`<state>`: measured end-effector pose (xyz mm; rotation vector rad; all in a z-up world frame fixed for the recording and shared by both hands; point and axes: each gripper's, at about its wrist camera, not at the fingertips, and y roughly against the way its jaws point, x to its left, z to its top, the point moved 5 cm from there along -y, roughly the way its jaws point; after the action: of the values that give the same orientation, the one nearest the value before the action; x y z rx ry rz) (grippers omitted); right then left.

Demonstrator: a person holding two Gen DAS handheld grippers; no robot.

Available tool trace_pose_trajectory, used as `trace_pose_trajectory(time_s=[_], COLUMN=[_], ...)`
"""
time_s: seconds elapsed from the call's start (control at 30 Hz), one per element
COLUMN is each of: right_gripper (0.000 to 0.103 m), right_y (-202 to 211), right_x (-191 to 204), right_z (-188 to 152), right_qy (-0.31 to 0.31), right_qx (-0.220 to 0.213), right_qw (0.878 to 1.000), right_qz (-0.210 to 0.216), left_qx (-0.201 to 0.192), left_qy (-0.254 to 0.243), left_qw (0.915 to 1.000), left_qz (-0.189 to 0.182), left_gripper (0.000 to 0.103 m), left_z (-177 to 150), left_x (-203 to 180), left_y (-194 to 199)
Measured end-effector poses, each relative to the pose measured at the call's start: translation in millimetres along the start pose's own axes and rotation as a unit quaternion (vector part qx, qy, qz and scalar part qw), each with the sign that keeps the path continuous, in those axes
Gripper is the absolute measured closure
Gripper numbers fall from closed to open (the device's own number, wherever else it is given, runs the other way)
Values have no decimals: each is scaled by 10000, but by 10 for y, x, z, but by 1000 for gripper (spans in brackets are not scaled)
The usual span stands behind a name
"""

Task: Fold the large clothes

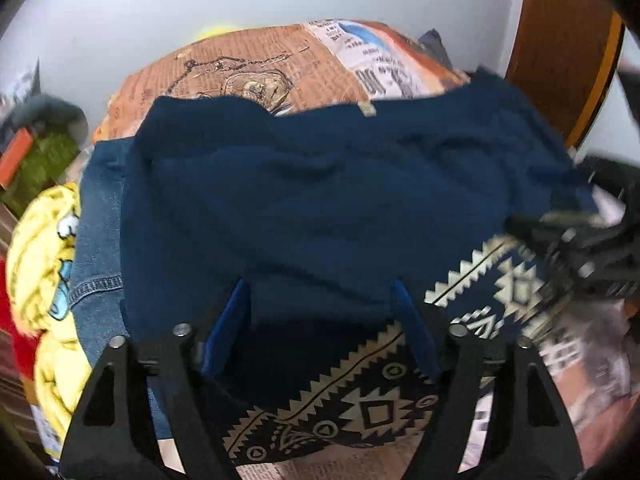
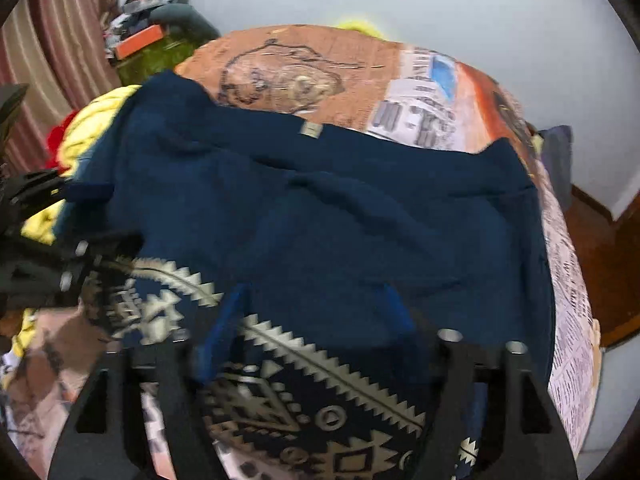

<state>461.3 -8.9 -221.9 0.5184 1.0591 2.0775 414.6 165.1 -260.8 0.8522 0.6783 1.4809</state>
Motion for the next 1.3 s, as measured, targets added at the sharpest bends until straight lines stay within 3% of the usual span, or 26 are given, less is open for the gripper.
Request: trace_pose_trajectory(time_s=[0.07,0.23,0.3,0.47,0.53,0.77,0.87,0.93,1.1,1.3], right_gripper=[18,17,17,17,17,17,17,17,17,17], right_y=[0,25,94,295,350,447,537,607,781,898], right_x=[-140,-576,-712,-927,-1004,-1302,-1339,-1329,-1190,-979], right_z=[-40,-265,-373,-615,-722,-1007,-1050,-1068,-1050,-811], right_qy=[-247,-727,-804,-1014,-1053,-1814,-1969,-1984,-1787,-1699], right_qx=[-20,115,134,106,195,470,464,471,349,16], right_qw=[9997,9973,9961,9939,9911,9793,9762,9757,9801,9841], right_qz=[31,-76,-339,-418,-786,-768,-782,-796,-790,-512], left_qx=[-152,-251,-304,-315,-244,76,215,313,118,-292], left_qy=[-96,100,166,129,189,1095,1257,1572,2356,3078], left_qw=[9997,9996,9994,9982,9971,9910,9840,9777,9663,9509], left_qz=[140,53,55,498,690,769,1247,1360,1032,-137], left_gripper=[16,15,15,11,11,10,10,11,11,11], left_z=[-72,-182,-235,-464,-575,-988,-1151,-1272,-1451,-1351], left_x=[9,157,214,341,430,922,1121,1269,1491,1338], left_y=[1,78,149,243,254,345,424,477,775,934])
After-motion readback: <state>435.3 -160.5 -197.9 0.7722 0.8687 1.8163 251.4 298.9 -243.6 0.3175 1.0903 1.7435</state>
